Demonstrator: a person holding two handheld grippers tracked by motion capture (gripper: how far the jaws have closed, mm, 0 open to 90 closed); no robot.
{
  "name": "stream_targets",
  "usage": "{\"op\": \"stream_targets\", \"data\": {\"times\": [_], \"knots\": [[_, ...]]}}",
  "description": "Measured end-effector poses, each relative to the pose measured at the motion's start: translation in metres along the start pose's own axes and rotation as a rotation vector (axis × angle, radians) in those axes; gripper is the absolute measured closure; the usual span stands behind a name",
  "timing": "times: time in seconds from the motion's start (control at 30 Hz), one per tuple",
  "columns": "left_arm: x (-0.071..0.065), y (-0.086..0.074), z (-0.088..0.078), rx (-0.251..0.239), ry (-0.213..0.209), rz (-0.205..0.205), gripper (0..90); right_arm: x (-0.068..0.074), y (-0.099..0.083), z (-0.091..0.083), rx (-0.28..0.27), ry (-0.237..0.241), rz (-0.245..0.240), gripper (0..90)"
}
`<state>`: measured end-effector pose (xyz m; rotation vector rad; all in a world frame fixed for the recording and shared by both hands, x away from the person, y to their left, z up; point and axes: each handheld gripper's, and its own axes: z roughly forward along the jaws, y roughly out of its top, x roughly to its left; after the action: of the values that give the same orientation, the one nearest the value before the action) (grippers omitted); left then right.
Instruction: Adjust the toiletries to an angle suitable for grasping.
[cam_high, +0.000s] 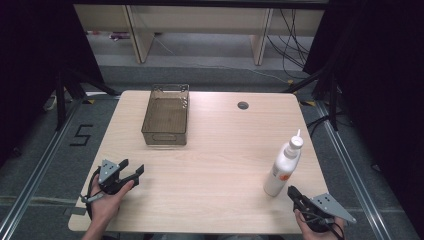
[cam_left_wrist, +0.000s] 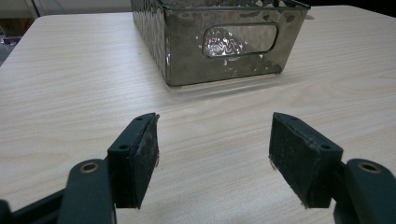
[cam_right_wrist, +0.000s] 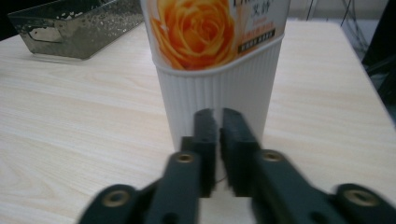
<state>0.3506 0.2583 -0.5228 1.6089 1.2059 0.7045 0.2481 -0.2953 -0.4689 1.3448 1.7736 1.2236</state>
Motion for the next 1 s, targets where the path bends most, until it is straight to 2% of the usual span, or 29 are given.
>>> {"op": "stream_targets", "data": {"times": [0.03,0.13,0.17,0.23,0.27,0.33,0.37,0.4,0.43,0.47,0.5,0.57,0.63,0.73,0.87,0.9,0.93,0.97,1.0], "knots": [[0.0,0.0,0.0,-0.007,-0.003,0.005,32.6,0.0,0.002,-0.001,-0.017,-0.009,-0.019,90.0],[-0.001,-0.001,0.0,-0.012,-0.002,0.006,33.0,0.001,0.005,0.0,-0.021,0.005,-0.009,90.0],[-0.001,-0.001,0.0,-0.016,-0.004,0.007,33.2,0.0,0.007,0.003,-0.046,0.016,-0.035,90.0],[-0.001,-0.001,0.0,-0.014,0.0,0.006,33.3,0.001,0.01,0.003,-0.033,0.021,-0.018,90.0],[-0.001,-0.001,0.001,-0.014,-0.002,0.007,33.4,-0.001,0.012,0.005,-0.053,0.005,-0.051,90.0],[-0.001,-0.001,0.001,-0.012,-0.005,0.008,33.7,-0.001,0.014,0.008,-0.067,0.022,-0.037,90.0],[-0.002,-0.001,0.001,-0.01,-0.005,0.009,33.8,-0.001,0.015,0.007,-0.057,0.013,-0.046,90.0],[-0.002,0.0,0.0,0.0,-0.002,0.013,33.8,0.0,0.016,0.007,-0.055,0.004,-0.029,90.0],[-0.002,0.0,0.0,0.003,-0.002,0.011,33.9,-0.001,0.017,0.008,-0.064,0.007,-0.043,90.0],[-0.002,0.0,0.0,0.003,-0.002,0.011,34.0,-0.001,0.019,0.008,-0.048,0.012,-0.031,90.0],[-0.003,0.0,0.001,0.001,-0.003,0.009,34.0,0.0,0.019,0.008,-0.055,0.009,-0.01,90.0],[-0.003,0.0,0.001,-0.001,-0.009,0.009,34.0,-0.003,0.02,0.009,-0.068,0.006,-0.058,90.0],[-0.003,0.0,0.001,-0.001,-0.008,0.009,34.0,-0.001,0.021,0.009,-0.058,0.007,-0.042,90.0],[-0.003,0.0,0.001,0.01,-0.003,0.01,34.0,0.002,0.022,0.011,-0.069,0.016,-0.07,90.0],[-0.004,0.0,0.001,0.009,-0.005,0.01,34.0,0.008,0.023,0.014,-0.051,0.042,-0.049,90.0],[-0.004,0.0,0.001,0.008,-0.006,0.009,34.0,0.01,0.025,0.019,-0.044,0.038,-0.079,90.0],[-0.003,0.0,0.001,0.004,-0.009,0.008,34.0,0.01,0.026,0.022,-0.061,0.039,-0.093,90.0],[-0.003,0.0,0.001,0.005,-0.009,0.008,33.9,0.013,0.027,0.022,-0.041,0.046,-0.062,90.0],[-0.003,0.0,0.001,0.005,-0.009,0.008,33.9,0.014,0.027,0.025,-0.046,0.052,-0.067,90.0]]}}
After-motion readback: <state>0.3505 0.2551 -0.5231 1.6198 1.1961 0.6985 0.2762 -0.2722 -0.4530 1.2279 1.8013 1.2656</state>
